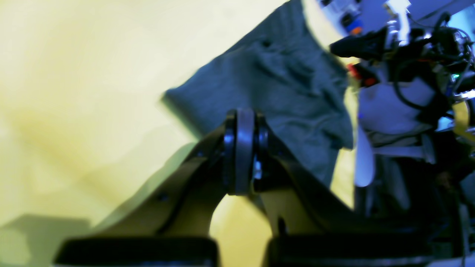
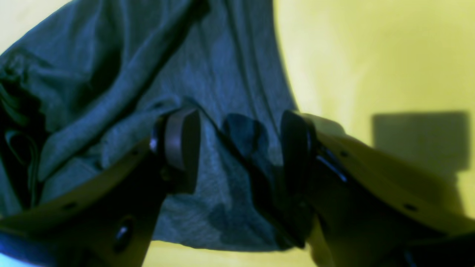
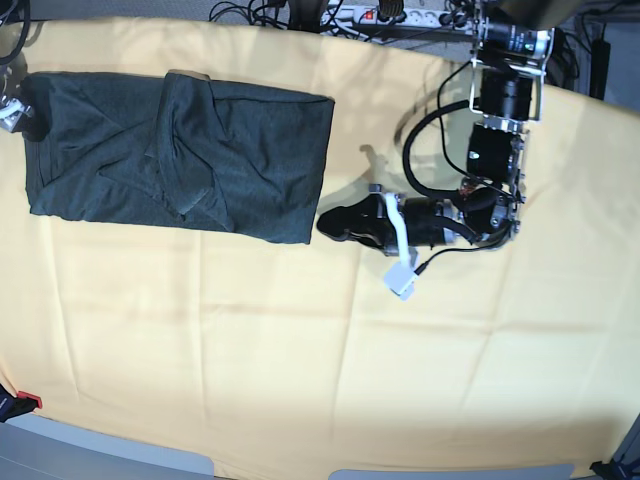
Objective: Fold the T-shirt properly
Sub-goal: 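Grasp the collar end of the folded shirt with the right gripper, then fold the collar end with the right gripper over the shirt toward the left gripper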
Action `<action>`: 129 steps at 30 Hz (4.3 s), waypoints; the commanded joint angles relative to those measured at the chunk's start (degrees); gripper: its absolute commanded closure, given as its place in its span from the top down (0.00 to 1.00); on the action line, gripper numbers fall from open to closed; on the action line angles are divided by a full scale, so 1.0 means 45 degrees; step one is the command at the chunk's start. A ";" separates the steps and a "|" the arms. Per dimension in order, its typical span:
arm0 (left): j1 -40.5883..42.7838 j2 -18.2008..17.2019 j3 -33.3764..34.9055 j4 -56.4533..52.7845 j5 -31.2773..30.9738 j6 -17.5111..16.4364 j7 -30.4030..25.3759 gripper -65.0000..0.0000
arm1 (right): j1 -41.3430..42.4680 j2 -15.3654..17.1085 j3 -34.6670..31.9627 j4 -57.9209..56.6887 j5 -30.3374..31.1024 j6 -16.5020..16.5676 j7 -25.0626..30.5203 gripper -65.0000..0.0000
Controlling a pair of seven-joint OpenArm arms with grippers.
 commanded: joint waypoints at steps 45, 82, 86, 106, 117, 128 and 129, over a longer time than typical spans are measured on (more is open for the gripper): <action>-0.0529 -0.0913 -0.0034 0.0233 -0.0952 -0.0110 -0.0146 0.00 | 0.1122 0.1525 -0.1044 -0.3934 0.5019 0.1819 -0.3398 0.56; -0.0573 -0.0913 -0.0034 0.0233 -0.1049 -0.0110 -0.0146 0.00 | 0.1953 -0.0155 -0.3798 -0.3934 0.5019 0.1819 -0.3398 0.56; -0.0573 -0.0913 -0.0034 0.0233 -0.1044 -0.0110 -0.0146 0.00 | 0.2225 -0.0296 -0.3803 -0.3934 0.5019 0.1819 -0.3398 0.56; -0.0719 -0.0918 -0.0034 0.0233 -0.1044 -0.0110 -0.0243 0.00 | 0.2259 0.0408 -0.3706 -0.2142 0.3929 0.1819 -0.3342 0.00; -0.0797 -0.0913 -0.0034 0.0233 -0.1039 -0.0110 -0.0243 0.00 | 0.2254 0.0495 -0.2448 0.0695 -0.0675 0.1819 -0.1287 0.00; -0.0792 -0.0913 -0.0034 0.0233 -0.1039 -0.0110 -0.0243 0.00 | 0.1574 0.0374 -0.2152 0.3847 -0.1311 0.1438 -0.0991 0.00; -0.0792 -0.0913 -0.0034 0.0233 -0.1035 -0.0110 -0.0243 0.00 | 0.1399 0.0267 -0.2152 0.4333 -0.0986 0.1438 -0.0996 0.00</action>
